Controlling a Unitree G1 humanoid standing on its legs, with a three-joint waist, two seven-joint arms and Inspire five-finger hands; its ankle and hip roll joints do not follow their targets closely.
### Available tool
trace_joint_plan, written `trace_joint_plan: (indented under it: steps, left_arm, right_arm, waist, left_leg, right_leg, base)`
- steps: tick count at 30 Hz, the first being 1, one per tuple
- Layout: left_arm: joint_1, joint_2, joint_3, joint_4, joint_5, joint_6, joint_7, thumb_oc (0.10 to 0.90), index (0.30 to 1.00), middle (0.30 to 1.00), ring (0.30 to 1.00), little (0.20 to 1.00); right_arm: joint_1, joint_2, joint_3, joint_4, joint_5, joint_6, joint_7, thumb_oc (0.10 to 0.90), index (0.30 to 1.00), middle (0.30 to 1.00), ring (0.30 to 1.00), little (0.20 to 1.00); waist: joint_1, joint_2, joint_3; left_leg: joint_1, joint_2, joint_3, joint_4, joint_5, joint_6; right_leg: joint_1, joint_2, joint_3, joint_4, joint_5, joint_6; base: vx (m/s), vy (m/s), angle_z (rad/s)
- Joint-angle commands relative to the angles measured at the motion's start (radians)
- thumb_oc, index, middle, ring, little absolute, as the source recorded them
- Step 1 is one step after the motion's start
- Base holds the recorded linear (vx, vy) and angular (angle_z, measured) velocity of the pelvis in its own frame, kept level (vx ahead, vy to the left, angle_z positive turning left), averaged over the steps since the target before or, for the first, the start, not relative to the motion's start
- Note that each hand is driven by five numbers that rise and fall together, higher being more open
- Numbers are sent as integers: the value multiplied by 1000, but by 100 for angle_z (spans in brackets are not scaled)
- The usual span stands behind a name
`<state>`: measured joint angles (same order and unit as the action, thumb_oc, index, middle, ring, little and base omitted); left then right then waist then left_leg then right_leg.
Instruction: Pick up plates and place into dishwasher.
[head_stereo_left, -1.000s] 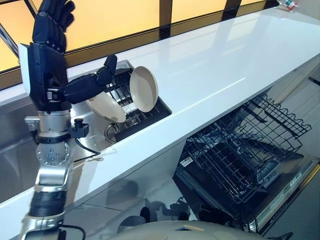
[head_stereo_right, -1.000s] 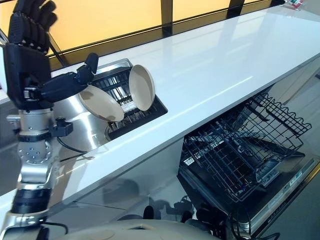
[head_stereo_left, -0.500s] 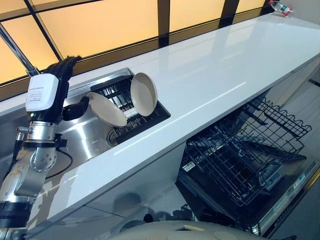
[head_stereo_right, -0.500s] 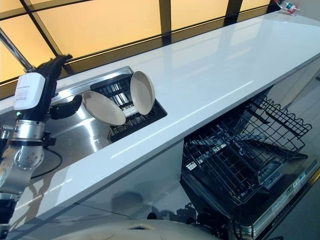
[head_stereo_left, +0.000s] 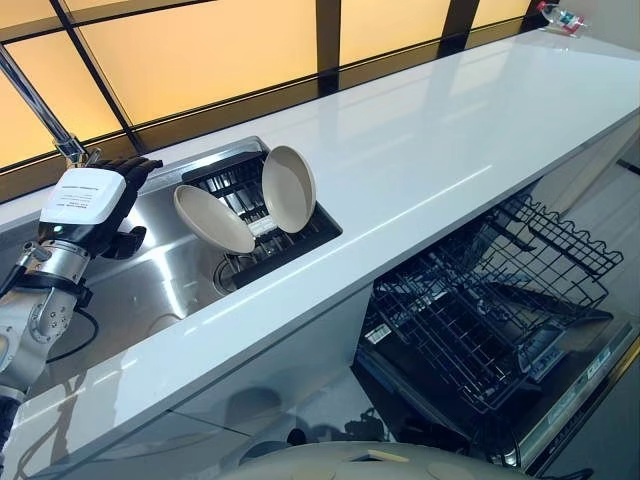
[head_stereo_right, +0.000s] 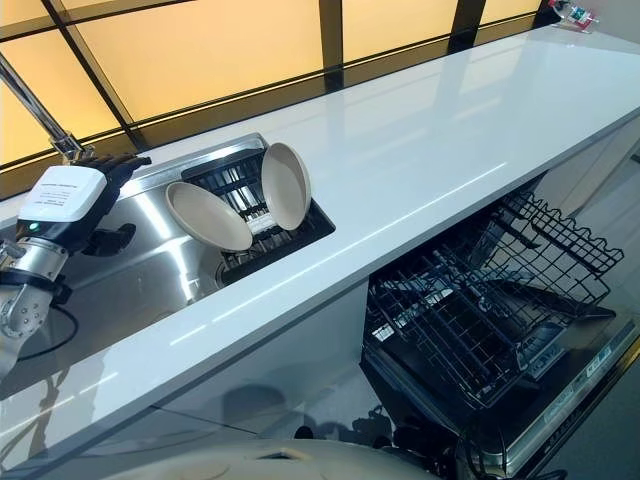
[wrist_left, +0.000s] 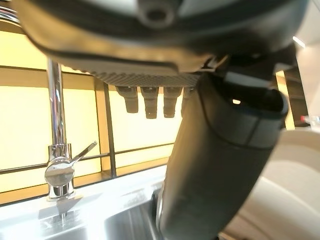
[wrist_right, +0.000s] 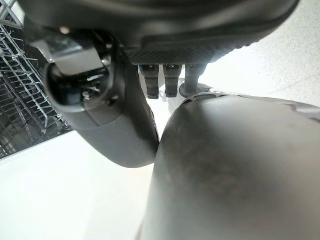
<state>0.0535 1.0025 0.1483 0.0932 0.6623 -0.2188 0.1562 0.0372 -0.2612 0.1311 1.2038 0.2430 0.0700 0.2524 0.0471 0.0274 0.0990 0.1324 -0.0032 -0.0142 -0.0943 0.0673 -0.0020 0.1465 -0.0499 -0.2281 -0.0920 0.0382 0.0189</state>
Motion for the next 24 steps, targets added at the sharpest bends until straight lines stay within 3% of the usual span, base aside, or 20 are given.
trace_joint_plan:
  steps: [1, 24]
  left_arm:
    - [-188, 89, 46, 4, -33, -20, 15, 800, 900, 900, 900, 900]
    - [-420, 224, -138, 21, 155, -57, -275, 800, 900, 900, 900, 900]
  right_arm:
    - [-23, -47, 15, 15, -35, 6, 41, 800, 900, 900, 900, 900]
    - [-26, -67, 7, 21, -45, 14, 55, 800, 900, 900, 900, 900]
  waist:
    - [-21, 41, 5]
    - [-65, 51, 9]
  left_leg:
    - [36, -50, 59, 7, -130, 30]
    - [47, -56, 80, 7, -141, 44]
  right_leg:
    - [18, 26, -2, 67, -101, 46]
    - [-1, 32, 43, 83, -94, 61]
  base:
    - [0, 0, 0]
    - [12, 5, -4]
